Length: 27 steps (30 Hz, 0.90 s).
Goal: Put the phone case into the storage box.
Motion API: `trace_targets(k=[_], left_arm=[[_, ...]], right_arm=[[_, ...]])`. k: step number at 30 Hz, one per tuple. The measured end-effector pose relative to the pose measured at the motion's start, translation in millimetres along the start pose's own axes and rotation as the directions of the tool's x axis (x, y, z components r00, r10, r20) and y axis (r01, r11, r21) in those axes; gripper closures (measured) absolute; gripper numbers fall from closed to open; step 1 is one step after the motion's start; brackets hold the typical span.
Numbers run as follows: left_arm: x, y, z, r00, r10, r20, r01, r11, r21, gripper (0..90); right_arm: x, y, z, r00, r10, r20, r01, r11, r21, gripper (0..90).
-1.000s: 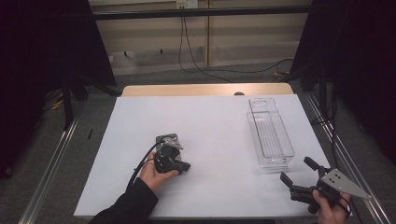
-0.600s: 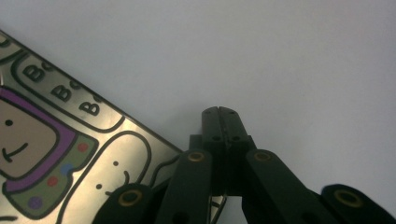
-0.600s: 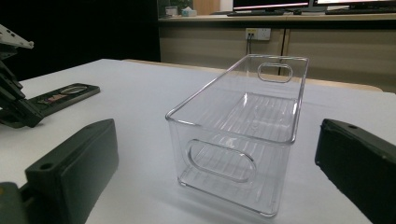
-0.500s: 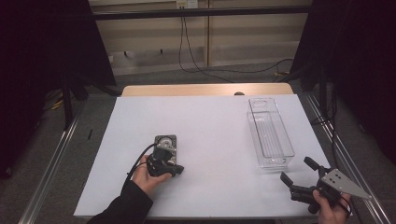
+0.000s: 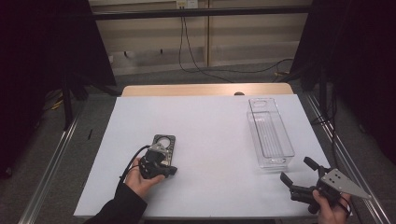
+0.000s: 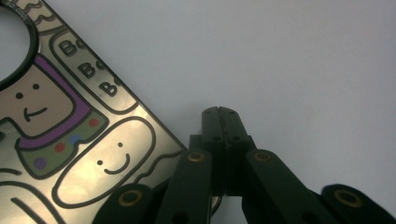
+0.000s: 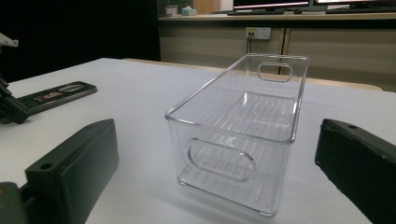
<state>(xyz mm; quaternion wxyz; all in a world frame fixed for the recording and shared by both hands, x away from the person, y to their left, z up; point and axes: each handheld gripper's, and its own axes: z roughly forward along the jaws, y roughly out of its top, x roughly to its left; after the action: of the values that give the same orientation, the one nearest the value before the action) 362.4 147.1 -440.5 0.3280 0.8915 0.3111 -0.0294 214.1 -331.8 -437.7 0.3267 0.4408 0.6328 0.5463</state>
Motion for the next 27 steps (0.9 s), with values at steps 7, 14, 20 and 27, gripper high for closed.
trace_targets(k=[7, 14, 20, 27], left_arm=[[2.5, -3.4, -3.5, 0.9999, -0.012, -0.008, 0.012, 0.9999, -0.002, 90.0], [5.3, -8.0, -8.1, 0.9997, -0.014, -0.021, 0.014, 0.9999, -0.006, 90.0], [9.9, -14.1, -14.2, 0.9988, -0.031, -0.037, 0.031, 0.9995, -0.011, 90.0], [12.1, -18.8, -18.6, 0.9979, -0.033, -0.056, 0.032, 0.9993, -0.017, 90.0]], right_arm=[[0.3, 0.2, -0.4, 1.0000, 0.000, -0.002, 0.000, 1.000, 0.000, 0.0], [0.2, 0.4, -0.7, 1.0000, -0.001, 0.000, 0.001, 1.000, -0.002, 0.0], [0.8, 0.1, -0.8, 1.0000, -0.001, 0.001, 0.001, 1.000, 0.002, 0.0], [1.2, 0.2, 0.1, 0.9999, -0.010, -0.004, 0.010, 1.000, 0.006, 0.0]])
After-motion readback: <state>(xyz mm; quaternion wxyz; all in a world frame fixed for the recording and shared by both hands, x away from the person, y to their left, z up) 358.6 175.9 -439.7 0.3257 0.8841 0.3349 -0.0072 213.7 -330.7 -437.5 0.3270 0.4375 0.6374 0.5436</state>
